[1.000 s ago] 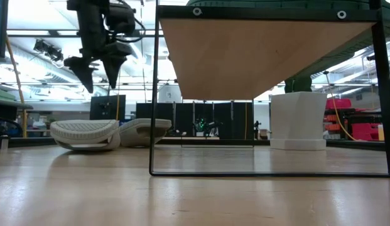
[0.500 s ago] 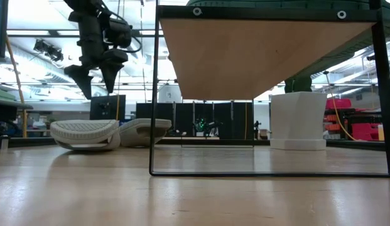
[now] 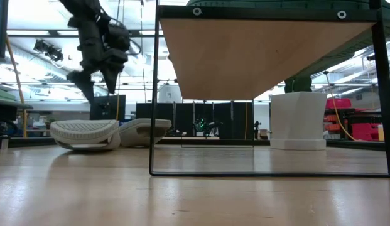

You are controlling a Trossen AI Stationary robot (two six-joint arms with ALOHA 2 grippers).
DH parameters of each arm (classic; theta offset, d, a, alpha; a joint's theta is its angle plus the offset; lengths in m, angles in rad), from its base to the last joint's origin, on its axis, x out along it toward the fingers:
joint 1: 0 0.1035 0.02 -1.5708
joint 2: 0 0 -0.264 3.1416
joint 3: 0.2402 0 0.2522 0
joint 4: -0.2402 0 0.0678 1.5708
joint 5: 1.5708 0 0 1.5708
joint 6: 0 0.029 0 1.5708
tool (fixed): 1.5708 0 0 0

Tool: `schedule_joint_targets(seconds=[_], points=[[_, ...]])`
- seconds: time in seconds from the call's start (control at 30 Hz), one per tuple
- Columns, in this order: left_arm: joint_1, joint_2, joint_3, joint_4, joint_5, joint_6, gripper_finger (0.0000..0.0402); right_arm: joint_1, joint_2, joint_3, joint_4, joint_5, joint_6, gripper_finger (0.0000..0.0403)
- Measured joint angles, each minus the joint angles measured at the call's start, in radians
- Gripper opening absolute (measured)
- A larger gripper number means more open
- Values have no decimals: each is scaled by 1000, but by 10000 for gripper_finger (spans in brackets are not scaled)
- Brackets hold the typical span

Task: Pick and place slides into the shelf
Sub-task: Put the bottom gray slide on the shelf

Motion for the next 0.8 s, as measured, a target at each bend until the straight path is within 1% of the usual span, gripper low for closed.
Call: schedule_joint_targets(seconds=[0.13,0.23,0.3,0.4,0.63,0.8], points=[[-2,1,-114,93,97,-3,385,0,0,0,0,0,0,30],[-3,1,-182,122,91,-4,385,0,0,0,1,0,1,30],[2,1,-204,132,75,-5,385,0,0,0,1,0,1,30],[6,1,-215,128,40,-5,385,0,0,0,3,0,1,30],[6,0,-215,210,46,-5,385,0,0,0,3,0,1,30],[10,0,-215,232,47,-5,385,0,0,0,10,0,1,30]])
